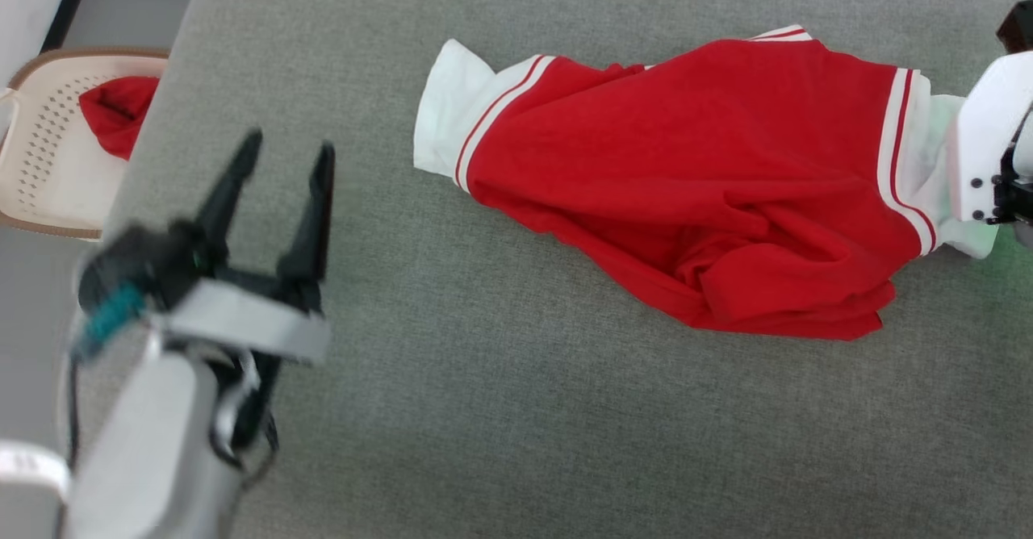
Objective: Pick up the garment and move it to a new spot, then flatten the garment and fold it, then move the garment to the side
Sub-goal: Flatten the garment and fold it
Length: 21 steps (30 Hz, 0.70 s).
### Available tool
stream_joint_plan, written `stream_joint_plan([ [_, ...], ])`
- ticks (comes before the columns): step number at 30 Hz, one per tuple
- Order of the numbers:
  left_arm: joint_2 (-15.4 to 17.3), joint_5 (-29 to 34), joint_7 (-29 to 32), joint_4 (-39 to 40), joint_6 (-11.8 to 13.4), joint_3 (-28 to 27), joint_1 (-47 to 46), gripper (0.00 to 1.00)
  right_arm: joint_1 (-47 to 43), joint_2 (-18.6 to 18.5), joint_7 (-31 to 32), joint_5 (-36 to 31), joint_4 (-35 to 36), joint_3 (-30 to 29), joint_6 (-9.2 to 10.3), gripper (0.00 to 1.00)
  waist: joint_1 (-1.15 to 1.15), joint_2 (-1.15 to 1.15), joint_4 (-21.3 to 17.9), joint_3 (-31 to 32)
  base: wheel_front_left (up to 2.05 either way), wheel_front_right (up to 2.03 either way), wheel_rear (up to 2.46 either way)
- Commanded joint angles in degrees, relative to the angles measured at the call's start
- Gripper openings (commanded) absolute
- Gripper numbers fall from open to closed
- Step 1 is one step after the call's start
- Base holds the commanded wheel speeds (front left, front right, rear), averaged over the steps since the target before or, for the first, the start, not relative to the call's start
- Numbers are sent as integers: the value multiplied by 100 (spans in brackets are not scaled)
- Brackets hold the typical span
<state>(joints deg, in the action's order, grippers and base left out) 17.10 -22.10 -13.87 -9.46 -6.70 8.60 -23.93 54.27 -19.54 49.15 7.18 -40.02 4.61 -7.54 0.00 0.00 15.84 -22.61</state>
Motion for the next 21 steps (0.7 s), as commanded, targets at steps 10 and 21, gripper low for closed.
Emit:
stream_joint_plan([
  [10, 849, -2309, 1895, -765, -82, 1361, -2394, 100, 94, 44, -101, 20, -202, 294, 11, 0, 0, 0, -174, -224, 0, 0, 0],
  [21, 1089, -4211, 4391, -2506, -83, 3040, -4167, 100, 341, 186, -117, 32, -151, 598, 10, 0, 0, 0, -383, -643, 0, 0, 0],
])
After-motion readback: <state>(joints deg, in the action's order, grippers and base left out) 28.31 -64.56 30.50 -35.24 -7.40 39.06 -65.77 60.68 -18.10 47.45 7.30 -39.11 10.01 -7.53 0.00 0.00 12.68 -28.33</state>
